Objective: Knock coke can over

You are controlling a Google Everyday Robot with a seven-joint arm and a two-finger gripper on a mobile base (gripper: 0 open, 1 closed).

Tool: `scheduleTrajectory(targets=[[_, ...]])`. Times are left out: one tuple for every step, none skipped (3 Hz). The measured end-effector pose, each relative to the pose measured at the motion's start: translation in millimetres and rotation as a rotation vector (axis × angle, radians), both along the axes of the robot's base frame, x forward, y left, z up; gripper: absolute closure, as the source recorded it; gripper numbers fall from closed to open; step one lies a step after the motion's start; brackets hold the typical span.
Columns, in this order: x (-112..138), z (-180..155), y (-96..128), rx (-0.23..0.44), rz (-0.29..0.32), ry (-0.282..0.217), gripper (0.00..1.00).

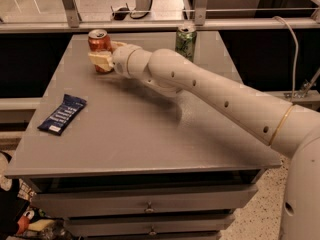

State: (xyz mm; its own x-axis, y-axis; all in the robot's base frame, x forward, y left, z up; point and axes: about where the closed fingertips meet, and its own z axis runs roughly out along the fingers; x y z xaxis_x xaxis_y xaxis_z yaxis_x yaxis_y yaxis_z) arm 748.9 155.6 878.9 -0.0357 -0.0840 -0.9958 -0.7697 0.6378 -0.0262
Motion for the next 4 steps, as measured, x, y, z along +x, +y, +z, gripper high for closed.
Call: scheduleTrajectory(targets=[[-1, 0, 2, 0.0, 0.003, 0.0, 0.73], [-1, 0, 4, 0.001, 0.006, 0.0, 0.96], [-5, 1, 7, -0.013, 0.021, 0.015, 1.0], [-9, 7, -4, -0.055, 0.022, 0.037, 1.0]])
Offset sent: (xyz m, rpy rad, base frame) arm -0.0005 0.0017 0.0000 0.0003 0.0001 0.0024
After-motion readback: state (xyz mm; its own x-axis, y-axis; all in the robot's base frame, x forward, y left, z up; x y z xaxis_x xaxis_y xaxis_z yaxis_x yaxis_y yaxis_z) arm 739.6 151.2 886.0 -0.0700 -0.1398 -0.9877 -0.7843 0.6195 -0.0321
